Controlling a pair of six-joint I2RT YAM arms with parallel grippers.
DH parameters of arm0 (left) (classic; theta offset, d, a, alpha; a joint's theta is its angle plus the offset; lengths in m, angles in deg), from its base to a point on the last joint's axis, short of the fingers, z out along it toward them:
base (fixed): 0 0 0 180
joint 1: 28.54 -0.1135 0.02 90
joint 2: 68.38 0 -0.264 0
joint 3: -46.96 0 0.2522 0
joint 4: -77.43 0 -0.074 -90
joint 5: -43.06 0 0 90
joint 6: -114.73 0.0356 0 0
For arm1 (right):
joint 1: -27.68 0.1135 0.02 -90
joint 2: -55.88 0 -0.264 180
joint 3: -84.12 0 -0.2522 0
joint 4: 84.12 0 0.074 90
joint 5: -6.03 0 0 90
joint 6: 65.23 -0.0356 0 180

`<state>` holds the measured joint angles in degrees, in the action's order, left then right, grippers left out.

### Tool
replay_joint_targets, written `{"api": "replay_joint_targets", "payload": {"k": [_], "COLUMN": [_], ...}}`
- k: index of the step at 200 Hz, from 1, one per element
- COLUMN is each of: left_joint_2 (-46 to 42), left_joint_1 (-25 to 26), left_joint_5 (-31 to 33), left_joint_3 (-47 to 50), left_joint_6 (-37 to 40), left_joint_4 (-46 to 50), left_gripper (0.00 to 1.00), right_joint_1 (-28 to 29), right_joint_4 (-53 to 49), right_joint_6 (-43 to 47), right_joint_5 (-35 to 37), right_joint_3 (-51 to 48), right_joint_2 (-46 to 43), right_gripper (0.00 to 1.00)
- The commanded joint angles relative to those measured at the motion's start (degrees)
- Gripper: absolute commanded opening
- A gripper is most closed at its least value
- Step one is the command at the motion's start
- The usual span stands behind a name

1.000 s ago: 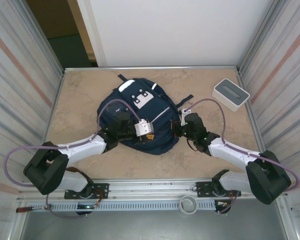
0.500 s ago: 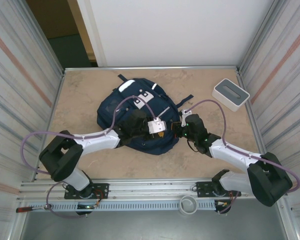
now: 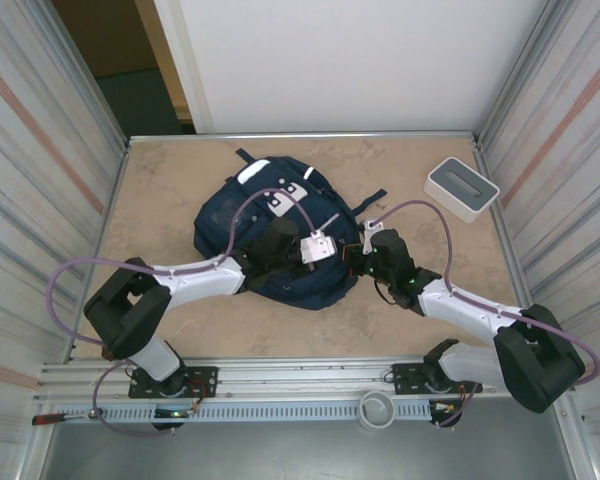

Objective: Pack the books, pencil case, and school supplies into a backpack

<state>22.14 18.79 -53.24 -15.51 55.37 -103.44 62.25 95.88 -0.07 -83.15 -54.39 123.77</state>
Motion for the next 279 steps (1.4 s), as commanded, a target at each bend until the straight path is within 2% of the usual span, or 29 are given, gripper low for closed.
{"api": "replay_joint_targets", "payload": {"k": [1,30,94,131,167,279], "left_joint_2": [-3.6,-7.4,-15.1,-18.6,-16.3,-13.4], "left_joint_1": [-2.3,-3.6,-11.0,-14.1,-14.3,-14.3], "left_joint_5": [0.1,-3.3,-15.6,-26.0,-32.5,-34.7], "left_joint_3": [1.9,5.4,12.6,16.8,14.8,13.9], "left_joint_6": [-1.3,-0.9,-1.9,-1.6,-1.0,0.3], "left_joint_4": [-0.3,-2.9,-6.3,-10.5,-7.9,-6.6], "left_gripper": [0.00,0.00,0.00,0.00,0.00,0.00], "right_joint_1": [0.3,0.4,-1.0,-2.8,-4.3,-8.0], "right_joint_4": [2.8,2.8,0.0,3.0,7.3,12.0], "right_joint_6": [0.6,0.2,-0.6,0.2,1.9,3.6], "right_joint_5": [2.4,4.6,9.7,6.9,1.3,-9.2], "right_joint_3": [-1.1,-1.3,-1.4,-1.8,0.0,6.8], "right_joint_2": [0.5,1.5,0.8,0.7,3.7,14.2], "right_gripper": [0.00,0.00,0.00,0.00,0.00,0.00]}}
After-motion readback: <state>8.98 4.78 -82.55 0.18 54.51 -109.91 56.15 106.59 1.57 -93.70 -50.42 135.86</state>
